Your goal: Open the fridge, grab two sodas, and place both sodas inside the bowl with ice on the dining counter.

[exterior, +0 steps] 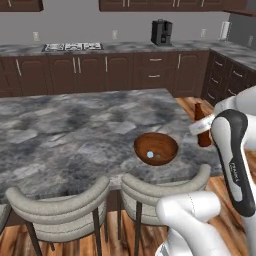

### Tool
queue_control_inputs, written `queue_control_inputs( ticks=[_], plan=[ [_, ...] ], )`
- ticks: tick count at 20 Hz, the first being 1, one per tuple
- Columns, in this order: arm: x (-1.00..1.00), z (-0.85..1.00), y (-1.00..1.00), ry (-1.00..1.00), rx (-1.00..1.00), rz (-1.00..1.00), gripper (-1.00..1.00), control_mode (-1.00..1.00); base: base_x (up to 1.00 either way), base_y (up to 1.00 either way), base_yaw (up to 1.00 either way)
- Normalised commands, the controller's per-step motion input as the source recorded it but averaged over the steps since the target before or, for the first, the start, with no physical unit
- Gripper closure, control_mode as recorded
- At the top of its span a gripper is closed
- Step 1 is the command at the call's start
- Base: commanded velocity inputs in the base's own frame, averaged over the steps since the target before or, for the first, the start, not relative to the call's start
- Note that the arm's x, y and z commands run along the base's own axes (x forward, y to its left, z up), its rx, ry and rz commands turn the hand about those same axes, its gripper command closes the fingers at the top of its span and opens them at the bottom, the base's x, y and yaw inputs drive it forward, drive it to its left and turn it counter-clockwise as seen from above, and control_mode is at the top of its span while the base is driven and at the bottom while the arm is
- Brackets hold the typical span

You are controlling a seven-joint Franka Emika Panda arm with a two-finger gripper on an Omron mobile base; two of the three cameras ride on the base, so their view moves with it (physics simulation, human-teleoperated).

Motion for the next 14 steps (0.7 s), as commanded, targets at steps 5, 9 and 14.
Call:
queue_control_inputs(
  ticks=[5, 9, 14],
  plan=[
    [0.59, -0.22, 0.37, 0.15, -0.17, 0.28, 1.0, -1.0, 0.0, 0.0, 0.0],
    [0.51, -0.34, 0.46, 0.22, -0.23, 0.13, 1.0, -1.0, 0.0, 0.0, 0.0],
    [0.21, -0.38, 0.05, 0.17, -0.15, 0.05, 1.0, -1.0, 0.0, 0.0, 0.0]
  ],
)
